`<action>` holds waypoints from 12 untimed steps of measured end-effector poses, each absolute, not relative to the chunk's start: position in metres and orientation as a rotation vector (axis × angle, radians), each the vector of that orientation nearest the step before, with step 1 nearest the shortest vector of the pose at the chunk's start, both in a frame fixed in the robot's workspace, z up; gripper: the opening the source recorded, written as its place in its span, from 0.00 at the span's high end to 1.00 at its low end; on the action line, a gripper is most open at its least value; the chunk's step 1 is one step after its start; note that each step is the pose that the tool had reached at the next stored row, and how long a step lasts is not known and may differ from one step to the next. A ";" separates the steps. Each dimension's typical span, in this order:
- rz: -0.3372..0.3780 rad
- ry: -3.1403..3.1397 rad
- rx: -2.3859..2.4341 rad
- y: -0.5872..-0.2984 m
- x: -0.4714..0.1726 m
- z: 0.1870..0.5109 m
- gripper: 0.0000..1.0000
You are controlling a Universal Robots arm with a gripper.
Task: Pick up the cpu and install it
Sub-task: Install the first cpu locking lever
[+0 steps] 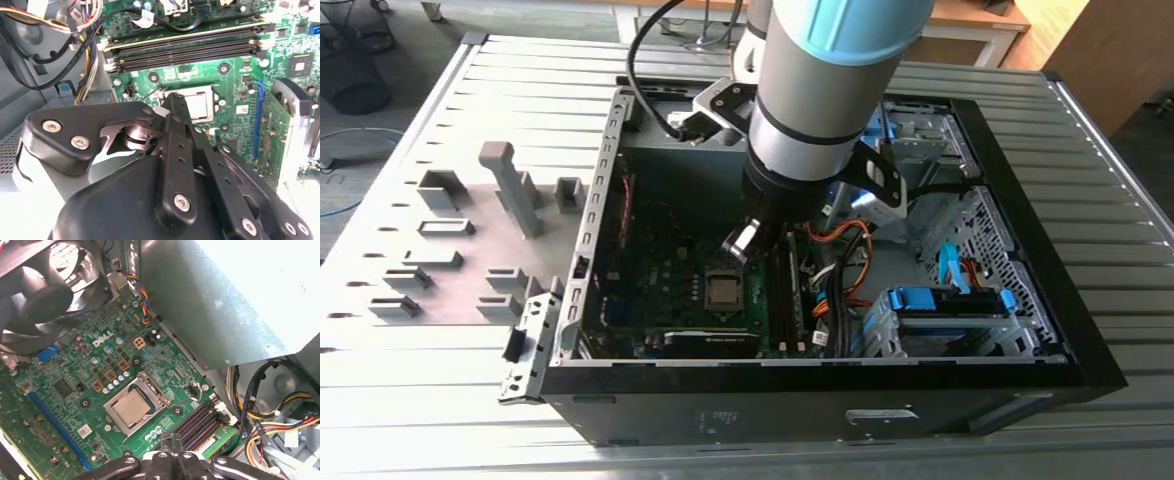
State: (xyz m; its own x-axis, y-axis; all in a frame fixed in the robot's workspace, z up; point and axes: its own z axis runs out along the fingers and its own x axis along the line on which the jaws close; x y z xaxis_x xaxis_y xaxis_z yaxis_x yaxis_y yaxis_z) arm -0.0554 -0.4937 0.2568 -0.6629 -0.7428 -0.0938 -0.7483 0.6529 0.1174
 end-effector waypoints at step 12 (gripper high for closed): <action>0.228 2.821 -1.273 -0.474 -0.054 0.255 0.89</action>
